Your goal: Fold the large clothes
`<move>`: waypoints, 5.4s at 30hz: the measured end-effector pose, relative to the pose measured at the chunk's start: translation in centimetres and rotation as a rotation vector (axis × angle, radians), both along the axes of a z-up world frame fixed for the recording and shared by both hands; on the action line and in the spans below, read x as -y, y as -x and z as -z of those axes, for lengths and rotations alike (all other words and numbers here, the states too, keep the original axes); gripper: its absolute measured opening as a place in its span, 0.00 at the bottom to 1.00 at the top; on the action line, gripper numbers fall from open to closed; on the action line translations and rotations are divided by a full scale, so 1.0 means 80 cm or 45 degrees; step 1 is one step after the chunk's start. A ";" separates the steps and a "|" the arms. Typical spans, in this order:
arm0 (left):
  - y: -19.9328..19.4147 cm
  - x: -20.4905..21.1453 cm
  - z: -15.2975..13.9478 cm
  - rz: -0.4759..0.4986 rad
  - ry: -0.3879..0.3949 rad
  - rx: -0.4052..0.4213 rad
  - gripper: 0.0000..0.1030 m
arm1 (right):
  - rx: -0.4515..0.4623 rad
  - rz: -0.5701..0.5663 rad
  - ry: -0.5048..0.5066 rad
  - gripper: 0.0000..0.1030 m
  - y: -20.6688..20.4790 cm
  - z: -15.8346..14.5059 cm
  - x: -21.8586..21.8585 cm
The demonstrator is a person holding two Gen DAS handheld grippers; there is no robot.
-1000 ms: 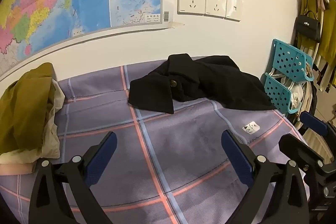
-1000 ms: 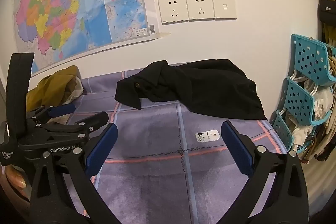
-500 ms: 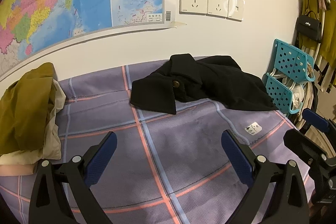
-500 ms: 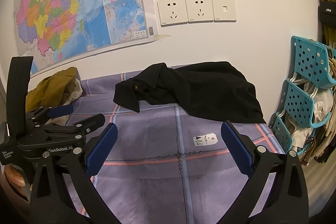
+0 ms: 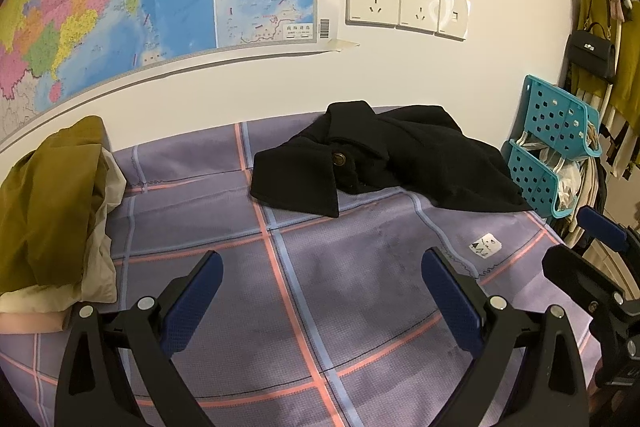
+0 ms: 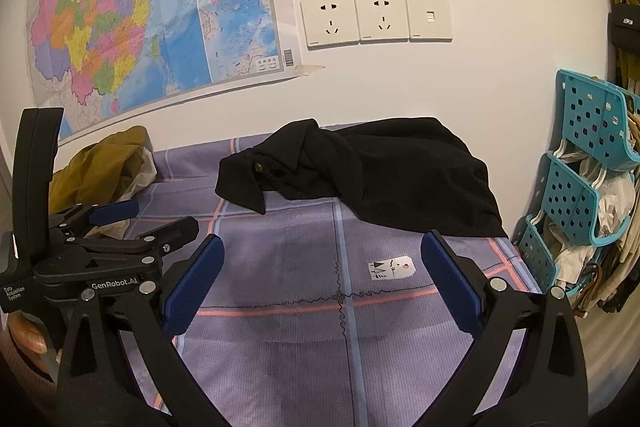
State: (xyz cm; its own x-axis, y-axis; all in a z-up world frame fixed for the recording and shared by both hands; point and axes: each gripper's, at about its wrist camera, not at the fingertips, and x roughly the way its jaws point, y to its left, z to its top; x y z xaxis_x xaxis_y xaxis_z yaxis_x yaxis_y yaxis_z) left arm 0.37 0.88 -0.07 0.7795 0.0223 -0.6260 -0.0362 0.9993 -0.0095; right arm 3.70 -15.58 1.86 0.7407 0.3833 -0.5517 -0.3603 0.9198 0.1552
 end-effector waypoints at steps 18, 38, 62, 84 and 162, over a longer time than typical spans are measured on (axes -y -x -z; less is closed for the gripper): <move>-0.003 0.000 0.000 0.008 0.005 -0.001 0.93 | 0.000 -0.002 0.001 0.95 -0.001 0.000 -0.002; -0.008 0.002 0.000 0.011 0.009 -0.007 0.93 | -0.008 -0.008 -0.004 0.95 -0.004 0.001 -0.003; -0.127 -0.071 0.034 -0.088 -0.020 -0.111 0.93 | -0.173 -0.234 0.126 0.94 -0.197 0.036 -0.053; -0.150 -0.092 0.040 -0.101 -0.055 -0.087 0.93 | -0.226 -0.413 0.127 0.64 -0.243 0.057 -0.078; 0.157 -0.041 -0.448 0.084 -0.226 1.158 0.11 | 0.876 -0.389 -0.435 0.05 0.098 -0.485 0.242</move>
State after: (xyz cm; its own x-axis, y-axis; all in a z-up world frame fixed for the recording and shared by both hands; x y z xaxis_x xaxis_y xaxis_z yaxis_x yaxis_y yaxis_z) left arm -12.20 4.18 35.73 0.9719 -0.0024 0.2353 -0.0332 0.9886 0.1472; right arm -4.15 -34.93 40.67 0.7064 0.6868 0.1709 -0.7034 0.7081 0.0619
